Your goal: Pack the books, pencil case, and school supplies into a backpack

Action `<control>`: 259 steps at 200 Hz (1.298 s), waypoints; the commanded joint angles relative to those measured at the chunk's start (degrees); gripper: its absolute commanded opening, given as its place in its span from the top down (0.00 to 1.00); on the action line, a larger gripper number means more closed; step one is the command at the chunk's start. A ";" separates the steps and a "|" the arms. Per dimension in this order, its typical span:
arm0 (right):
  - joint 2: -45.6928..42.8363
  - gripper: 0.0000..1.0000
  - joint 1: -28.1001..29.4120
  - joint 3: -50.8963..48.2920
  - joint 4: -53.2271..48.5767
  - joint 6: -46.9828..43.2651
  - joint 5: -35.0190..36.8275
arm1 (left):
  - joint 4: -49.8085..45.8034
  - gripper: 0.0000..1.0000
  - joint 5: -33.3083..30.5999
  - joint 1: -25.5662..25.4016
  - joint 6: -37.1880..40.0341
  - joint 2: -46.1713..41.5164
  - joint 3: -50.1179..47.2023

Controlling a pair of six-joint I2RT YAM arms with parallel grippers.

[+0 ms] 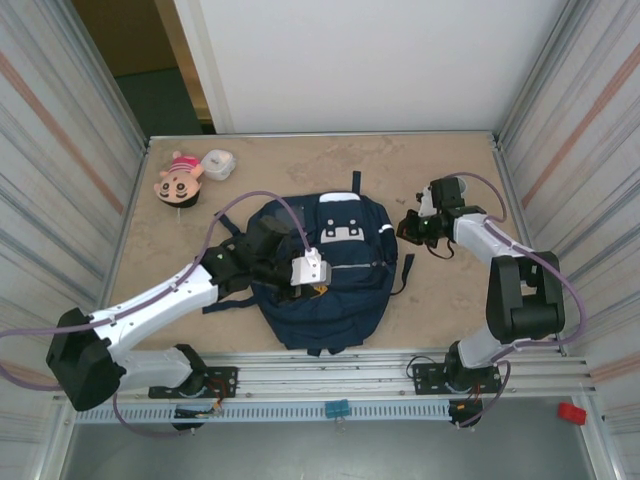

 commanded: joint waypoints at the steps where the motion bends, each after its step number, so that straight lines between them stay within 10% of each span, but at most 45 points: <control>1: -2.57 1.00 0.65 -0.30 2.80 -0.42 -1.75 | 4.22 0.71 1.76 -0.32 -0.06 -2.02 -0.01; 29: -9.86 0.69 1.05 -3.30 2.03 -1.06 -2.85 | 5.41 0.38 -0.77 -0.34 -4.15 -2.69 0.01; 66: -21.73 0.48 2.67 -8.47 1.93 -2.32 -3.39 | 1.44 0.26 -4.31 -0.41 -4.95 -2.62 0.77; 145: -38.02 0.40 7.32 -18.47 4.81 -5.00 -4.19 | -11.16 0.15 -17.75 -1.35 6.21 -3.12 -1.82; 259: -41.90 0.33 7.35 -20.24 7.24 -7.13 -5.67 | -8.58 0.13 -13.50 -0.52 7.51 3.57 -3.50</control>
